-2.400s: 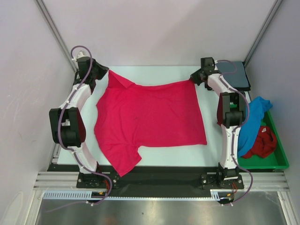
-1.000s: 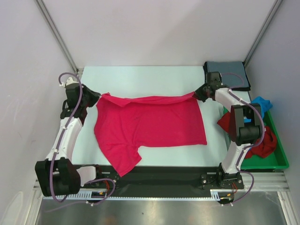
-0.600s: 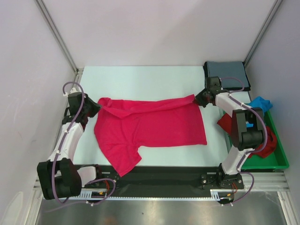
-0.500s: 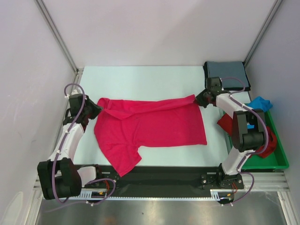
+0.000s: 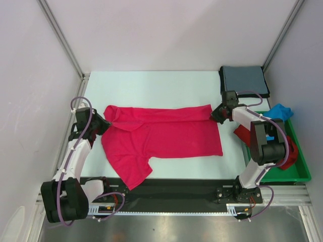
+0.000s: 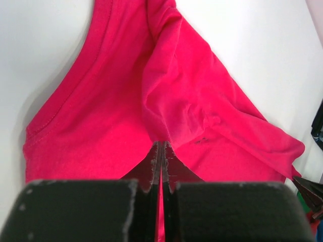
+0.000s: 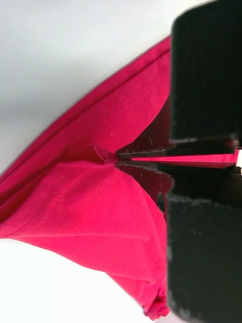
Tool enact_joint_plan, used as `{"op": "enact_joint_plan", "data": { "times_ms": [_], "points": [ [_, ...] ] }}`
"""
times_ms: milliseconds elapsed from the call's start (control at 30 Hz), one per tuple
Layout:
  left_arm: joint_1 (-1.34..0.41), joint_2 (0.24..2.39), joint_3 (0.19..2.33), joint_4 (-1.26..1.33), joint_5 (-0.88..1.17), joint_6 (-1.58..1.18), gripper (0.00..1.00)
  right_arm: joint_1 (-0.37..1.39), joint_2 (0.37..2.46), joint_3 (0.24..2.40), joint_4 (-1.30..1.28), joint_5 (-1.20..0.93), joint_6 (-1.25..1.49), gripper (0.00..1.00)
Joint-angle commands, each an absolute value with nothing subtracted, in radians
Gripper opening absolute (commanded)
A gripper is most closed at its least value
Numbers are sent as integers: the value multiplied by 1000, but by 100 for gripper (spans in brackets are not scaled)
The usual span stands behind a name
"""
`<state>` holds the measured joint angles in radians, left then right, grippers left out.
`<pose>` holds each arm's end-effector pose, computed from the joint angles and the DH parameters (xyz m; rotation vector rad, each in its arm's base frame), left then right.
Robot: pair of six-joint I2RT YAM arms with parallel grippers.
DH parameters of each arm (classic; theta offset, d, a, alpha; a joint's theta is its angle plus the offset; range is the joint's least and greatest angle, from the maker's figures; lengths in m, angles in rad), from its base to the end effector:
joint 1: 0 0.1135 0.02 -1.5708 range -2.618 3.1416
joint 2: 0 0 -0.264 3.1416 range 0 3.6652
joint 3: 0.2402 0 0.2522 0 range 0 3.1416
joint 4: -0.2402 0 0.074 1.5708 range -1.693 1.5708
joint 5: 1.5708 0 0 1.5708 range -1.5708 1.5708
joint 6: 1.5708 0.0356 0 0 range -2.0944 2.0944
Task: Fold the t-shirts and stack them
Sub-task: Fold the tshirt
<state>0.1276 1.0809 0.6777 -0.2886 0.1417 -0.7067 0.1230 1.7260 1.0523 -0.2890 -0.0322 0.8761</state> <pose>0.2275 0.0241 0.2358 -0.8602 2.1301 -0.4644 0.3495 0.0444 0.1785 0.9403 2.4136 0.4259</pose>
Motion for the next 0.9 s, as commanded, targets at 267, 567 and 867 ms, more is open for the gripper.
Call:
{"op": "enact_joint_plan", "data": {
  "times_ms": [267, 567, 867],
  "points": [
    [133, 930, 677, -347, 77, -733, 0, 120, 1695, 1072, -241, -2, 790, 3],
    [133, 910, 623, -379, 86, -739, 0, 120, 1718, 1068, -235, -9, 788, 6],
    [156, 873, 705, -451, -24, -608, 70, 71, 1649, 1052, -226, -2, 516, 54]
  ]
}}
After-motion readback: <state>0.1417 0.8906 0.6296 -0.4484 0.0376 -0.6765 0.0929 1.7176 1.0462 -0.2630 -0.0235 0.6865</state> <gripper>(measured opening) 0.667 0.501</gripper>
